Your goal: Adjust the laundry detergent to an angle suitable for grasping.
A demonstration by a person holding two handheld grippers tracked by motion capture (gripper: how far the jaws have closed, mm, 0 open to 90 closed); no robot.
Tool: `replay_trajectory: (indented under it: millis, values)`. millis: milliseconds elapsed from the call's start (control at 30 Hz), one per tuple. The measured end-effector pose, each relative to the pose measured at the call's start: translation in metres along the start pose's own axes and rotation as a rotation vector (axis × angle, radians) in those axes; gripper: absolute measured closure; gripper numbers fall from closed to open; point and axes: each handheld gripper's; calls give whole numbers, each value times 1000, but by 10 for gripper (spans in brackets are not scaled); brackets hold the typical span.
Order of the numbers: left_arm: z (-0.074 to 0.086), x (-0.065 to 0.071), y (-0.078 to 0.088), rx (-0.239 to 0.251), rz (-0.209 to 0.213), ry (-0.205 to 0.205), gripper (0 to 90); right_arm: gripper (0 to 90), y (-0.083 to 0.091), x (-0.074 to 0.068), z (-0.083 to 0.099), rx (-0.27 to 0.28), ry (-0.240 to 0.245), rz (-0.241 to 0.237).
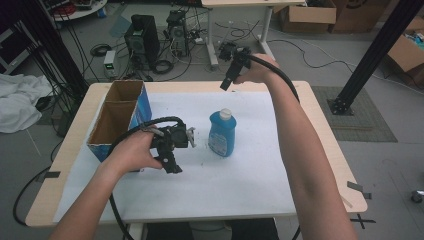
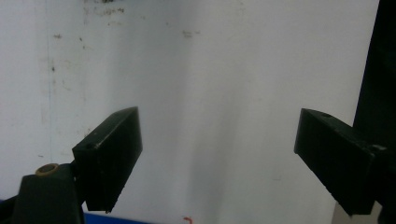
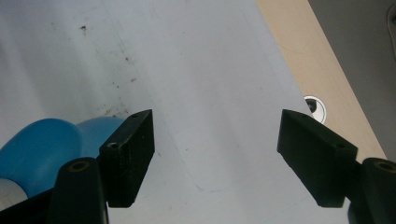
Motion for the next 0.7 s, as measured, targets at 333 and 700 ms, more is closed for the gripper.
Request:
replay_trajectory:
  millis: [333, 700]
  values:
    - [-3, 0, -9, -23, 14, -4, 158, 270, -2, -1, 0, -10, 7, -8]
    - [-4, 2, -7, -16, 24, 7, 154, 233, 1, -1, 3, 12, 4, -28]
Point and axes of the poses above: each handheld gripper's, and its own axes: y roughly backward along the jaws, z roughly out of its underside, x roughly to its right, and after that the axes turned 2 degrees about -x, right-handed
